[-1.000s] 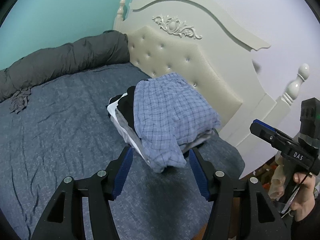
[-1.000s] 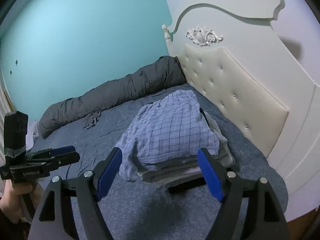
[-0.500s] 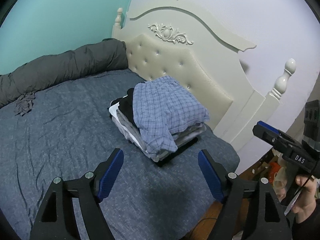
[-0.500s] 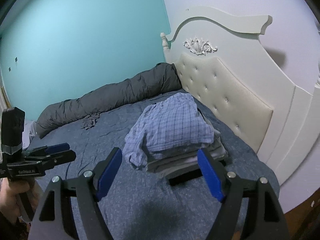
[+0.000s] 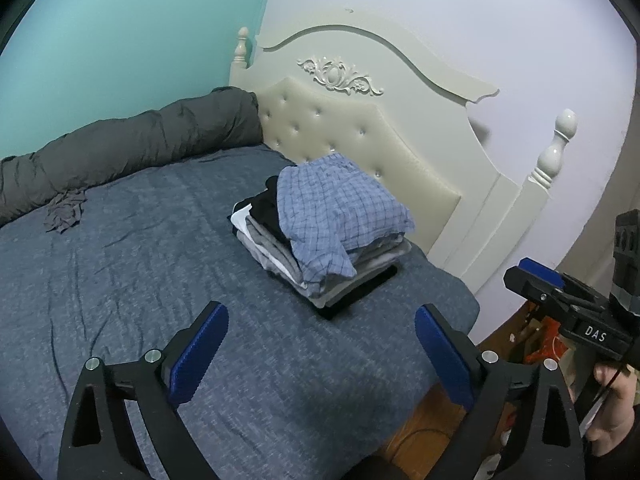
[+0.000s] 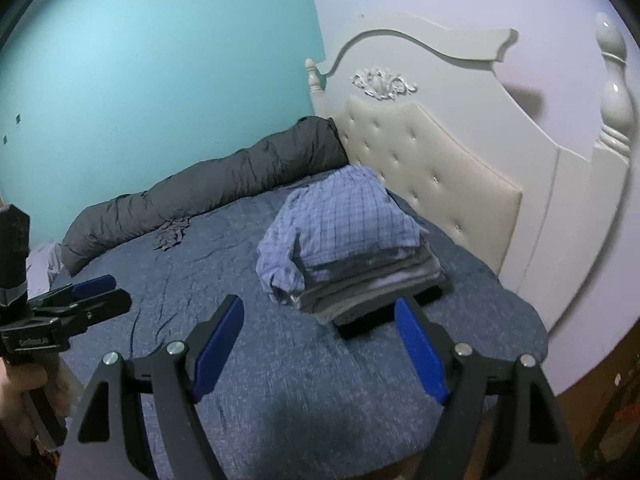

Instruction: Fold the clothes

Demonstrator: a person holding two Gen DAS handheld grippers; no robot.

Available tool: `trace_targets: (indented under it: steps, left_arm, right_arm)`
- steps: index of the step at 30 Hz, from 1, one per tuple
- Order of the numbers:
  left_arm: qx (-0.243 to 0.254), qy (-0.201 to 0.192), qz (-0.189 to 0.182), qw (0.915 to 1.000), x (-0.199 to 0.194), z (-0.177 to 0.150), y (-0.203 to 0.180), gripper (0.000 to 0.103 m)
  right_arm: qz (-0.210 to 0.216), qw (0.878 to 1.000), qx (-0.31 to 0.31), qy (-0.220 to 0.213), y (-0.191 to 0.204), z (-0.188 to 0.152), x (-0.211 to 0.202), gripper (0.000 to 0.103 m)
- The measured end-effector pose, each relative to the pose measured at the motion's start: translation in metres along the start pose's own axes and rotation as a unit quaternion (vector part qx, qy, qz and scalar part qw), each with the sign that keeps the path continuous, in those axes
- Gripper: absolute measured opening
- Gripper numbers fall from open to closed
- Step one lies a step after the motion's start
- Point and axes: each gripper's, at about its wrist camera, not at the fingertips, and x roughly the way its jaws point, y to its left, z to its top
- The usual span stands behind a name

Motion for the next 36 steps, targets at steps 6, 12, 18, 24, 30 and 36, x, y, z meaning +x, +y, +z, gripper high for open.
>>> trace_targets:
  steps: [6, 12, 18, 24, 30, 36]
  left_arm:
    - [0.016, -0.011, 0.011, 0.9998, -0.017, -0.010, -0.006, 0.103]
    - [0.016, -0.016, 0.016, 0.9996, -0.028, -0.016, -0.007, 0.103]
    - [0.012, -0.026, 0.019, 0.9994, -0.034, -0.024, -0.007, 0.103]
    - [0.006, -0.035, 0.028, 0.9990, -0.040, -0.029, -0.007, 0.103]
    - [0.000, -0.039, 0.033, 0.9987, -0.042, -0.032, -0.004, 0.103]
    - [-0.003, -0.044, 0.041, 0.9982, -0.044, -0.035, -0.001, 0.103]
  right_arm:
    - [0.001, 1.000, 0.002, -0.003, 0.001, -0.009, -0.013, 0.079]
    - [0.000, 1.000, -0.002, -0.004, 0.004, -0.016, -0.021, 0.079]
    - [-0.001, 1.000, -0.005, -0.006, 0.008, -0.026, -0.026, 0.079]
    - [0.002, 1.000, -0.009, -0.006, 0.014, -0.030, -0.028, 0.079]
    - [0.003, 1.000, -0.009, -0.006, 0.019, -0.033, -0.027, 0.079]
    - [0.000, 1.000, -0.015, -0.012, 0.024, -0.033, -0.025, 0.079]
